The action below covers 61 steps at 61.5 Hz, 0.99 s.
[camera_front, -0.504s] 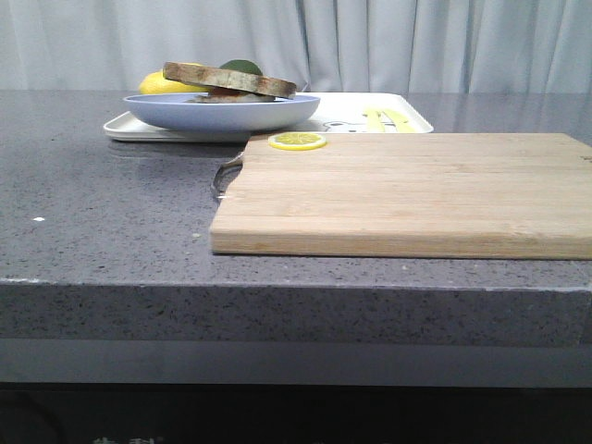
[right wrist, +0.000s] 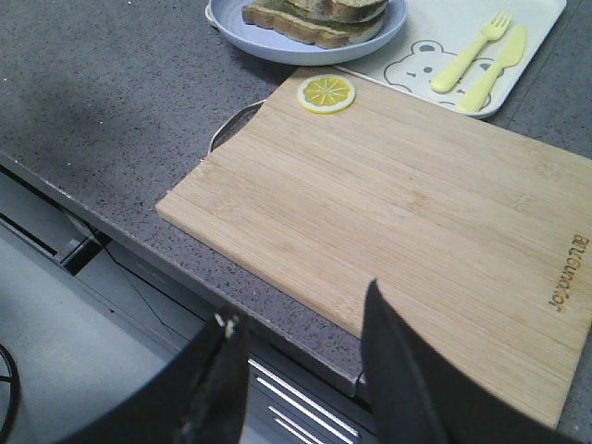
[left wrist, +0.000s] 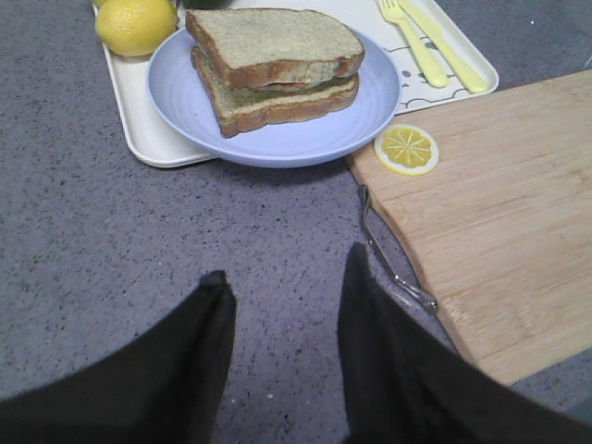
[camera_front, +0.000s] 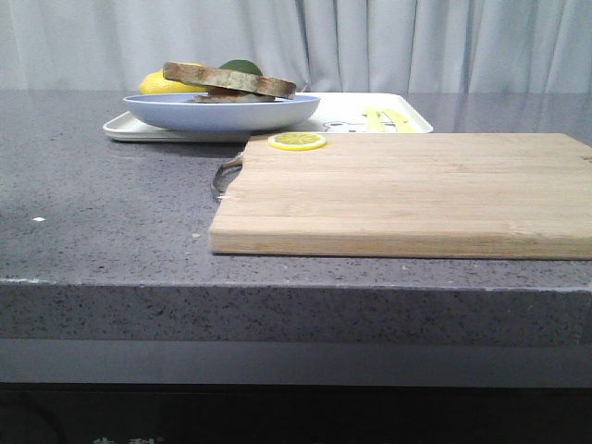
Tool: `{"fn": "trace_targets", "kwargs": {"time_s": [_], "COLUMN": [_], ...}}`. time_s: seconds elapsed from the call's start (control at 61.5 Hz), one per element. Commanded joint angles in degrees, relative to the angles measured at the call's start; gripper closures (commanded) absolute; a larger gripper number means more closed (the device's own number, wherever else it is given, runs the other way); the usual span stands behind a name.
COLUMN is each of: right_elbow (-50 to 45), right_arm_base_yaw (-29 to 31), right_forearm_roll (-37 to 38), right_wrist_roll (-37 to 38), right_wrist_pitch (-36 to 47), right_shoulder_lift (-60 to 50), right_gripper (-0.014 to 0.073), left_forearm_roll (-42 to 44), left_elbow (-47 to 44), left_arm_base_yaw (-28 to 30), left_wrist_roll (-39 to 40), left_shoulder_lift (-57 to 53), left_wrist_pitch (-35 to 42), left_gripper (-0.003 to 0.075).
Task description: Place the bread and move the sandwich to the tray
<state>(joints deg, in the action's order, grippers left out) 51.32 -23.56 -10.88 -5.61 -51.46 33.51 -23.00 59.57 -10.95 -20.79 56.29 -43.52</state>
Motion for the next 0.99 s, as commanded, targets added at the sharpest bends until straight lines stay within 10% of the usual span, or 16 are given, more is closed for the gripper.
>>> {"fn": "trace_targets", "kwargs": {"time_s": [0.0,0.635,0.976], "right_elbow": [1.43,1.43,1.43], "right_arm_base_yaw": [0.39,0.39,0.39], "right_forearm_roll": [-0.06,-0.06,-0.06], "right_wrist_roll": [-0.12,-0.12,-0.12], "right_wrist_pitch": [4.07,3.90,3.90], "right_shoulder_lift": [0.12,0.12,0.12], "right_gripper": [0.0267,0.0277,0.0672], "left_forearm_roll": [-1.04,-0.99,3.48], "left_elbow": [-4.38,-18.93,-18.93], "left_arm_base_yaw": [-0.40,-0.40,-0.40], "left_wrist_roll": [-1.24,-1.62,-1.62], "left_shoulder_lift": [-5.70,-26.37,-26.37], "left_wrist_pitch": [7.49,12.20,14.18], "left_gripper": [0.0439,0.0465,0.0741]}}
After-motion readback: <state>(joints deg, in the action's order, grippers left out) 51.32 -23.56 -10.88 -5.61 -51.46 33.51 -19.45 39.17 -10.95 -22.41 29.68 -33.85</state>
